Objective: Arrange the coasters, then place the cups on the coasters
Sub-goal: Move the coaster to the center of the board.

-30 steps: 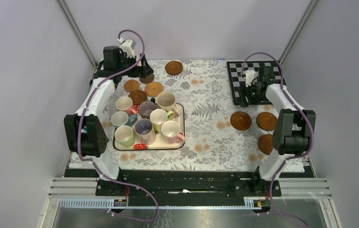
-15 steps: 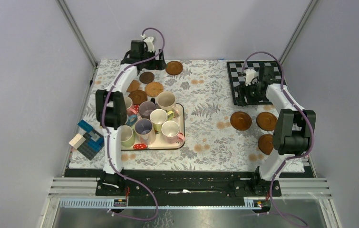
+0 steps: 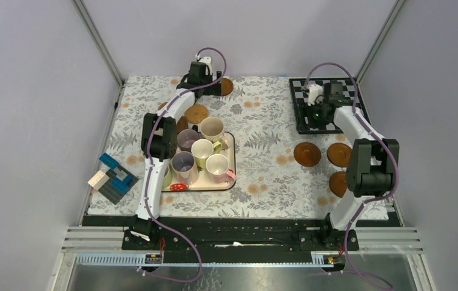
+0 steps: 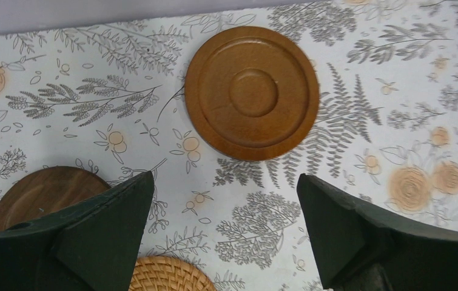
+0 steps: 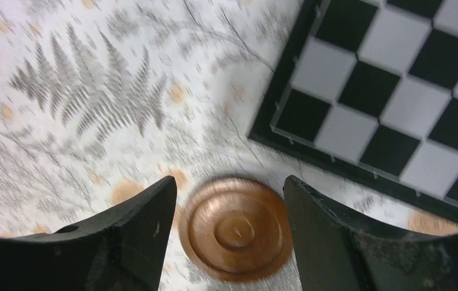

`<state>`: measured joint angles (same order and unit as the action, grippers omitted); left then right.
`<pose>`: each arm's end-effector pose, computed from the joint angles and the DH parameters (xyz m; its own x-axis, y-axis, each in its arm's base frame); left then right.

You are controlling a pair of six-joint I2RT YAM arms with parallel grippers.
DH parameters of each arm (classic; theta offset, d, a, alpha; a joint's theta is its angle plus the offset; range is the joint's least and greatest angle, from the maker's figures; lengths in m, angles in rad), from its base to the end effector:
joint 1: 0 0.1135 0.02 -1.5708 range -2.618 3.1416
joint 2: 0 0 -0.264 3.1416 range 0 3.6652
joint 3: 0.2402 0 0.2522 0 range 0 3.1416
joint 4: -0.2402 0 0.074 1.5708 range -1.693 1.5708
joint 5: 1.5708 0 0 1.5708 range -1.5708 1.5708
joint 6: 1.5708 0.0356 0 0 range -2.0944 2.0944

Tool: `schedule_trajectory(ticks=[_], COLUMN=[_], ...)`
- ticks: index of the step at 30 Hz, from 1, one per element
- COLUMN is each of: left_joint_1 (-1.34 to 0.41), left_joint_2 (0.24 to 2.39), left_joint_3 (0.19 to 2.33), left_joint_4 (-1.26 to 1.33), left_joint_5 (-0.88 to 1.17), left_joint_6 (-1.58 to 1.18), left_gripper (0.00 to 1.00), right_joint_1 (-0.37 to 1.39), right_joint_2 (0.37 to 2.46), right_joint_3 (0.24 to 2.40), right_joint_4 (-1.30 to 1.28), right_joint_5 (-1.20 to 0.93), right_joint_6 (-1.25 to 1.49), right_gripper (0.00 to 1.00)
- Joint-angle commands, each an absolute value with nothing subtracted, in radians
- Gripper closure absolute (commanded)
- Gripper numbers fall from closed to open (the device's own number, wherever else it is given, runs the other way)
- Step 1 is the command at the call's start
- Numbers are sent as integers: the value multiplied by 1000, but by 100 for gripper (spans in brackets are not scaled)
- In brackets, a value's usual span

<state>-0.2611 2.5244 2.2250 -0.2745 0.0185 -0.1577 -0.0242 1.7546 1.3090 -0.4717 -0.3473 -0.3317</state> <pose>0.5593 -0.1501 0.1919 -0.5609 -0.0127 -0.8278 0.1874 0.9720 -0.1418 0.3807 0.0029 0.2363 -0.6905 -0.2896 -0.6628 -0.4325 0.8998 0.0575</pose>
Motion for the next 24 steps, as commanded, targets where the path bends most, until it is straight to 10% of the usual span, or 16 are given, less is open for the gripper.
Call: schedule_trajectory(ticks=[1, 10, 24], left_joint_1=[-257, -258, -246], left_joint_2=[2529, 2508, 2443], left_joint_3=[2295, 2261, 2164], left_joint_4=[-206, -189, -144], left_joint_5=[-34, -47, -72], left_joint_6=[-158, -159, -162], left_gripper=[3, 5, 5], right_joint_1=[115, 329, 397], right_joint_2=[1844, 2314, 2741], right_joint_3=[1480, 2099, 2542], right_joint_4=[-337, -271, -59], right_joint_5=[-266, -107, -167], right_joint_6=[-206, 145, 432], right_gripper=[27, 24, 57])
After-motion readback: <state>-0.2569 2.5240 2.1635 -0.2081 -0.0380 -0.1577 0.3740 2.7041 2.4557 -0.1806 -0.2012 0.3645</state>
